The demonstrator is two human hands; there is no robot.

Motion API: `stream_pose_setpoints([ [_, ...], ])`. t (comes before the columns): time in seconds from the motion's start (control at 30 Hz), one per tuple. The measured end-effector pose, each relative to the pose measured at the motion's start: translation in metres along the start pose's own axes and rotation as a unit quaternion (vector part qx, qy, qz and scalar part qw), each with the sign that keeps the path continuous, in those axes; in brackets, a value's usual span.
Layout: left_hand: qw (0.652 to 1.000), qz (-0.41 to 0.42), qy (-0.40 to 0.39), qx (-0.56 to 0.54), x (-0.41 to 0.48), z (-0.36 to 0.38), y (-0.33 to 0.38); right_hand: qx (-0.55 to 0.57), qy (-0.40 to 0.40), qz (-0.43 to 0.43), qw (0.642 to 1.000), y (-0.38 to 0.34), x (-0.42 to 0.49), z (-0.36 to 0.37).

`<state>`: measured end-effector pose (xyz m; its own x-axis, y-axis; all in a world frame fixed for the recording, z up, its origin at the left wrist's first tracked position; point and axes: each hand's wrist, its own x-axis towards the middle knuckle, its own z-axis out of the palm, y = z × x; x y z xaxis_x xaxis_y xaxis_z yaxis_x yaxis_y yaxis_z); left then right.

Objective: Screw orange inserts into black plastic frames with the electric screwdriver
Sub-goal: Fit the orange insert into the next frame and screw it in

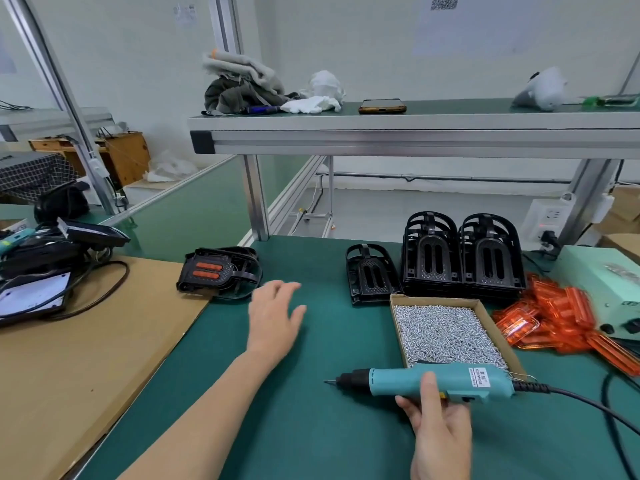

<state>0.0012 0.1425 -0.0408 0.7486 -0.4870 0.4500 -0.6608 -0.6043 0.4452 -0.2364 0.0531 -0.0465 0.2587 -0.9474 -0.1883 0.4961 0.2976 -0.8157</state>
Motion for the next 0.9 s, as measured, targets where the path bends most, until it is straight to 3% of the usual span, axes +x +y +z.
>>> stream_pose_setpoints([
  [0.07,0.993,0.099,-0.062,-0.025,0.006,0.008,0.027,0.001,-0.001,0.003,1.000,-0.002,-0.002,-0.002],
  [0.17,0.974,0.174,-0.148,-0.003,0.021,0.019,0.058,0.009,0.005,0.015,1.000,-0.007,-0.004,-0.005],
  [0.4,0.923,0.176,-0.290,0.180,0.037,0.043,0.077,0.027,-0.011,0.081,0.996,-0.023,-0.005,-0.018],
  [0.57,0.927,0.184,-0.280,0.169,0.030,0.042,0.077,0.007,-0.028,0.115,0.993,-0.034,-0.005,-0.026],
  [0.9,0.957,0.161,-0.238,0.032,0.014,0.028,0.069,-0.035,-0.026,0.138,0.989,-0.037,-0.003,-0.025],
])
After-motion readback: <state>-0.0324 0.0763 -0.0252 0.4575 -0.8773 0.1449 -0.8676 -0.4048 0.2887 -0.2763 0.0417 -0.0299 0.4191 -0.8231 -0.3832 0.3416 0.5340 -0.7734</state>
